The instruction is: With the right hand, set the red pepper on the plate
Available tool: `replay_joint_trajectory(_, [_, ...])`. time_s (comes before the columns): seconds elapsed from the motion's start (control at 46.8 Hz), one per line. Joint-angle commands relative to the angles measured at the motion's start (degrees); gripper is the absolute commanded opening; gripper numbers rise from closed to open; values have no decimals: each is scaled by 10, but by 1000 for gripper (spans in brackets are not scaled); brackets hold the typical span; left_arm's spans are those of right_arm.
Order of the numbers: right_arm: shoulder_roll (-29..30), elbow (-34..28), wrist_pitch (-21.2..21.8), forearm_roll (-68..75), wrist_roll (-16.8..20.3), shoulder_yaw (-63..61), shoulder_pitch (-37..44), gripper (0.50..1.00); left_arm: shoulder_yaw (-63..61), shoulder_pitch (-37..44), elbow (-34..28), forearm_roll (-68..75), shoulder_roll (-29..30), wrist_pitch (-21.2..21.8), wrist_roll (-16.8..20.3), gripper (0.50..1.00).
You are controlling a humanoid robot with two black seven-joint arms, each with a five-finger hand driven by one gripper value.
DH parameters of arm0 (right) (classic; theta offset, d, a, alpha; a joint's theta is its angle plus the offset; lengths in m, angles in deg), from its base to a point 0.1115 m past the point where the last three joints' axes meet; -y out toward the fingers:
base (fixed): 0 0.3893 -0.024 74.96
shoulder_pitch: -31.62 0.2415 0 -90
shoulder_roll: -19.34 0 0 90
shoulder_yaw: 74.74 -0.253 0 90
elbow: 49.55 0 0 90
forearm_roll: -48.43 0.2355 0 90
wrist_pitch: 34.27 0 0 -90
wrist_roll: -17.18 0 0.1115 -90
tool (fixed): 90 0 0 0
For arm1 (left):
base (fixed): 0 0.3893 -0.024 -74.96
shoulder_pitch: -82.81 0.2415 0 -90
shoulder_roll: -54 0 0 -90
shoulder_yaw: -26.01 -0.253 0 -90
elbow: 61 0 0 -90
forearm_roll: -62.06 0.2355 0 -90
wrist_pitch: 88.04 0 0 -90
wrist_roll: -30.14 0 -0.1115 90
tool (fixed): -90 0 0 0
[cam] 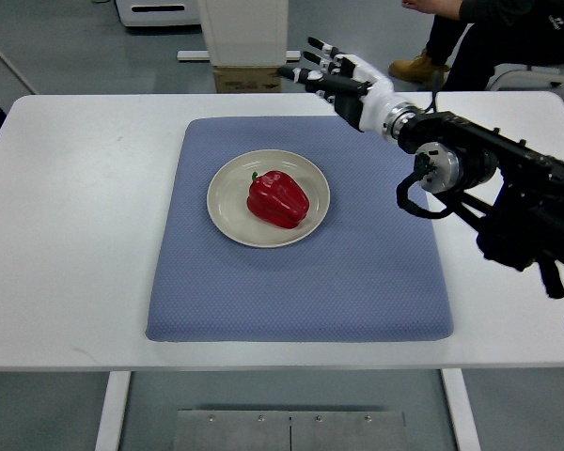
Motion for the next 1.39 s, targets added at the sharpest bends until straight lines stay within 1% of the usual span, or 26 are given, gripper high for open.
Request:
replay_joint_trajectory(0.0, [-2,0,5,1,0,-62,-35,1000,0,0,0,0,0,0,0,1000])
replay_joint_trajectory(0.086, [-2,0,7,2,0,-112,-70,1000,0,0,0,0,0,0,0,1000])
replay_joint_trajectory(0.299, [-4,0,32,4,7,-212,-135,1000,0,0,0,0,0,0,0,1000])
replay_joint_trajectory(0.406, [-8,0,46,15,8,-227,-157,1000,0,0,0,0,0,0,0,1000])
replay_joint_trajectory(0.534, [-23,3,80,23,7,-227,-194,1000,0,0,0,0,0,0,0,1000])
replay_joint_trajectory(0.599, [-23,21,90,23,5,-228,-208,1000,0,0,0,0,0,0,0,1000])
replay_joint_trajectory(0.663, [-23,56,101,25,2,-229,-209,1000,0,0,0,0,0,0,0,1000])
replay_joint_trajectory(0.791, [-23,122,147,25,-7,-245,-207,1000,0,0,0,0,0,0,0,1000])
replay_joint_trajectory(0.898, [-23,145,170,25,-13,-266,-206,1000,0,0,0,0,0,0,0,1000])
replay_joint_trajectory(1.069, [-24,162,172,25,-14,-268,-203,1000,0,0,0,0,0,0,0,1000])
replay_joint_trajectory(1.368, [-23,167,172,25,-14,-267,-204,1000,0,0,0,0,0,0,0,1000])
